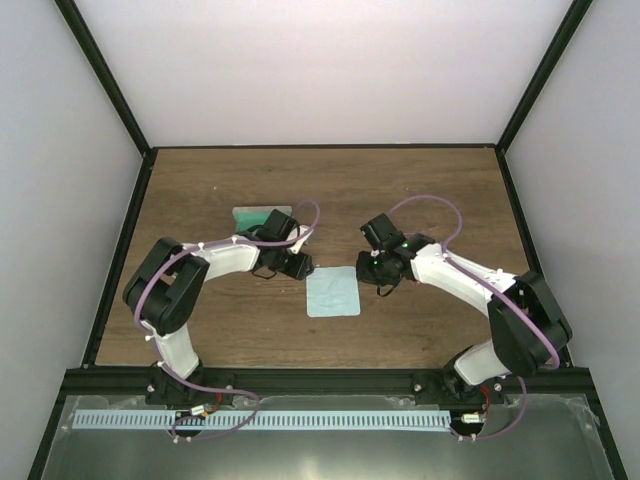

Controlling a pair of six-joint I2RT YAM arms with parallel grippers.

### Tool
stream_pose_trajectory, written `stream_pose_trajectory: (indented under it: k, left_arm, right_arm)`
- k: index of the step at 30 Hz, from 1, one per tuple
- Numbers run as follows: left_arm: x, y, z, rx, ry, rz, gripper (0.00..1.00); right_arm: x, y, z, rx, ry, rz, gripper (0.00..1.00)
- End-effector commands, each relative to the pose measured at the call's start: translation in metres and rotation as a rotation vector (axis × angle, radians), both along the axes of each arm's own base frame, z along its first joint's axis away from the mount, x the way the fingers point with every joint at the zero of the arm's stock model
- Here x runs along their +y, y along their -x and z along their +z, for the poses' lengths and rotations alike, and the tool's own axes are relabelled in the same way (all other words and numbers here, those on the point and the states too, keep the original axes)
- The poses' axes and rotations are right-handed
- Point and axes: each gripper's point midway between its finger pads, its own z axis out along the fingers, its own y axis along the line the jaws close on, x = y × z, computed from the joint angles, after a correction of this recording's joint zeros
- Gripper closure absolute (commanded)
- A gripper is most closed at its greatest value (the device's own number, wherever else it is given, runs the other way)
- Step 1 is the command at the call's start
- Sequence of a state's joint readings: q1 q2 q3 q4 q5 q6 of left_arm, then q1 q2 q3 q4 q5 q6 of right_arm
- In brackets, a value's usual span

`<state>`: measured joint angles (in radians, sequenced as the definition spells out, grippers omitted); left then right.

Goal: Organize the sunglasses
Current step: Fold the glasses cleaning cloth at the center of the board.

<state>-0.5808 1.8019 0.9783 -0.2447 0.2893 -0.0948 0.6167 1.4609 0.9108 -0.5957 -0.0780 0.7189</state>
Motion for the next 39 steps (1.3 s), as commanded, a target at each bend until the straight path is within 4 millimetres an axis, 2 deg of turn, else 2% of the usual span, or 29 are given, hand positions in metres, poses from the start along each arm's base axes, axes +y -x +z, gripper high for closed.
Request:
stream_pose_trajectory:
  k: [1, 6, 10, 16, 21, 26, 30, 39]
  left_arm:
    - [0.032, 0.019, -0.014, 0.063, -0.114, 0.049, 0.53]
    - [0.029, 0.024, -0.017, 0.081, -0.107, 0.025, 0.55]
    - [0.017, 0.034, -0.024, 0.11, -0.08, -0.014, 0.61]
    - [-0.001, 0.046, -0.027, 0.117, -0.069, -0.085, 0.61]
    - [0.006, 0.046, -0.04, 0.127, -0.114, -0.061, 0.61]
    - [0.013, 0.039, -0.041, 0.104, -0.157, -0.029, 0.6]
    - [0.02, 0.034, -0.045, 0.106, -0.175, -0.021, 0.56]
    - [0.019, 0.028, -0.047, 0.103, -0.178, -0.012, 0.57]
  right_arm:
    - [-0.002, 0.0, 0.0, -0.006, -0.006, -0.001, 0.94]
    - [-0.001, 0.001, -0.001, -0.004, -0.007, 0.006, 0.94]
    - [-0.002, 0.001, -0.001, -0.005, -0.005, 0.01, 0.94]
    - [-0.003, 0.003, -0.004, -0.001, 0.002, 0.018, 0.94]
    - [-0.003, 0.005, -0.006, 0.008, 0.0, 0.024, 0.94]
    - [-0.002, 0.004, -0.006, 0.005, 0.004, 0.031, 0.94]
    - [-0.001, 0.004, -0.006, 0.008, 0.001, 0.036, 0.94]
    - [-0.002, 0.006, -0.009, 0.015, 0.006, 0.038, 0.94]
